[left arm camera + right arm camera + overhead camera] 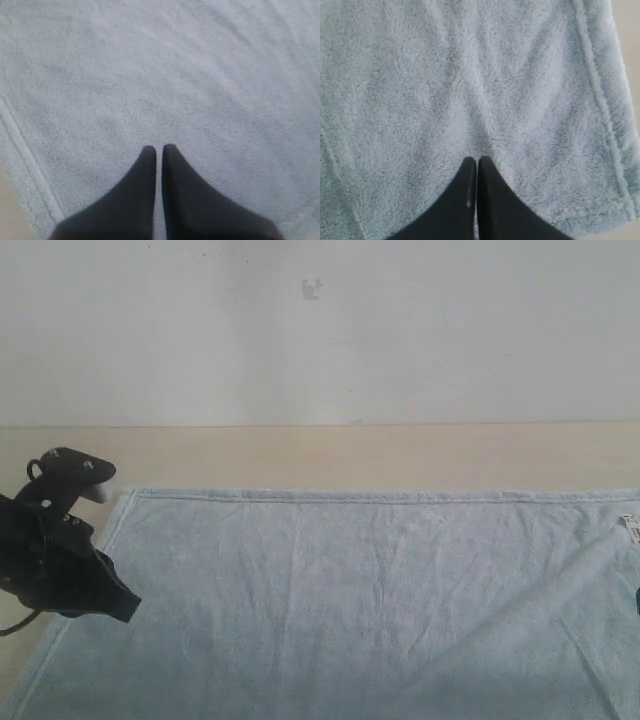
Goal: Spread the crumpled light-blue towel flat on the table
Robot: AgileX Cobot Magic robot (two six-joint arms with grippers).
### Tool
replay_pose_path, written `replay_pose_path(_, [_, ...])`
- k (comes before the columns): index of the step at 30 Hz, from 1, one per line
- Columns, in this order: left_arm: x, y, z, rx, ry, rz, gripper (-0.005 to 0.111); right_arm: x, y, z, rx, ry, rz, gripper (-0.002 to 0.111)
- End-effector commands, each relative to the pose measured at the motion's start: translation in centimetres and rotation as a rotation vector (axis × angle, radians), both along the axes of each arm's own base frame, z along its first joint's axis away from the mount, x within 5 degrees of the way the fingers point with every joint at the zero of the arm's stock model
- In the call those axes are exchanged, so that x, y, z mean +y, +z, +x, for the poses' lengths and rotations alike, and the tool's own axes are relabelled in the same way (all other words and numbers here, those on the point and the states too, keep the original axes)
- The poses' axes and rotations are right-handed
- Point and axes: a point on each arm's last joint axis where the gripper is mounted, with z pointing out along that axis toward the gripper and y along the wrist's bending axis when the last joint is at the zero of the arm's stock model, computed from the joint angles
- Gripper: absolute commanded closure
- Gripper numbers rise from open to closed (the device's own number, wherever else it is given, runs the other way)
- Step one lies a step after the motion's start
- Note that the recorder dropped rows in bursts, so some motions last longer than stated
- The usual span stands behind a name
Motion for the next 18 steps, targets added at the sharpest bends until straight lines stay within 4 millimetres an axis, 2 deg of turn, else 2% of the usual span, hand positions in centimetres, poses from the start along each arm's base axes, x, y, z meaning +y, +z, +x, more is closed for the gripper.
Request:
replay_pose_path(1, [0.1,-3.1,0.9,0.067,0.015,0.043,0.103,-0.2,-1.5,0.9,0.043,0.008,0.001,0.108])
replay_pose_path(4, [-0.1,-3.0,1.9,0.064,0.011,0.038,0.103,-0.3,-1.3,1.3,0.027,0.022,-0.005,0.108])
replay_pose_path(6, [-0.1,-2.8,2.2,0.041,0.015,0.038,0.103,-0.4,-1.6,0.9,0.076,0.046,-0.015,0.108])
replay_pose_path(13, [-0.1,-2.7,2.3,0.024,0.011,0.049,0.103,-0.7,-4.2,0.7,0.200,0.042,-0.028,0.108])
replay_pose_path(18, [0.0,-2.7,2.3,0.022,-0.003,0.061,0.103,-0.8,-4.4,0.3,0.259,0.054,-0.042,0.108])
